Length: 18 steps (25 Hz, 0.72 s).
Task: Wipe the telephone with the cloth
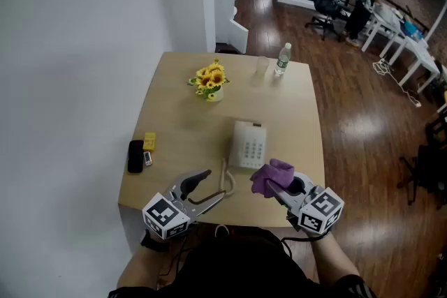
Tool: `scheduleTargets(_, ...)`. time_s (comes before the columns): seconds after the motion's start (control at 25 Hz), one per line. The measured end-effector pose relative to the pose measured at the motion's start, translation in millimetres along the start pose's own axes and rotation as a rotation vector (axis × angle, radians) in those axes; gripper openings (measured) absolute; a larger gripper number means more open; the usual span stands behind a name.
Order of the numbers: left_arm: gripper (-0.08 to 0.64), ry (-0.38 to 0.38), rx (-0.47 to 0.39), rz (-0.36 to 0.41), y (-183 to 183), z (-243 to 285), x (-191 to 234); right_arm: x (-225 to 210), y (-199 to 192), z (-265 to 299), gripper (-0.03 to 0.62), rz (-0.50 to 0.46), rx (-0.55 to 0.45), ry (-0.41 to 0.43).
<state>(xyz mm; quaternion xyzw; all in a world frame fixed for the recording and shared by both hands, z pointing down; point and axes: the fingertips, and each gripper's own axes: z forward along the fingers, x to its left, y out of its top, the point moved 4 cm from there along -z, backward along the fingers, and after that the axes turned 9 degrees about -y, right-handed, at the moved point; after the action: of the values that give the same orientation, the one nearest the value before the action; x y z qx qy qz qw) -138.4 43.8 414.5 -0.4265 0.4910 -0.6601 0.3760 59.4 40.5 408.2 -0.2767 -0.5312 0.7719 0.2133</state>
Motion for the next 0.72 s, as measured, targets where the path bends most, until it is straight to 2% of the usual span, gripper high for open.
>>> scheduleTargets(0.16, 0.264, 0.01, 0.029, -0.013, -7, 14, 15, -26, -4, 25, 0.112, -0.029, 0.018, -0.005)
scheduleTargets(0.48, 0.264, 0.068, 0.08, -0.065, -18, 38, 42, -101, -15, 110, 0.112, 0.014, 0.116, -0.02)
scheduleTargets(0.72, 0.264, 0.107, 0.084, -0.074, -22, 55, 66, -153, -26, 188, 0.11, -0.085, 0.229, -0.076)
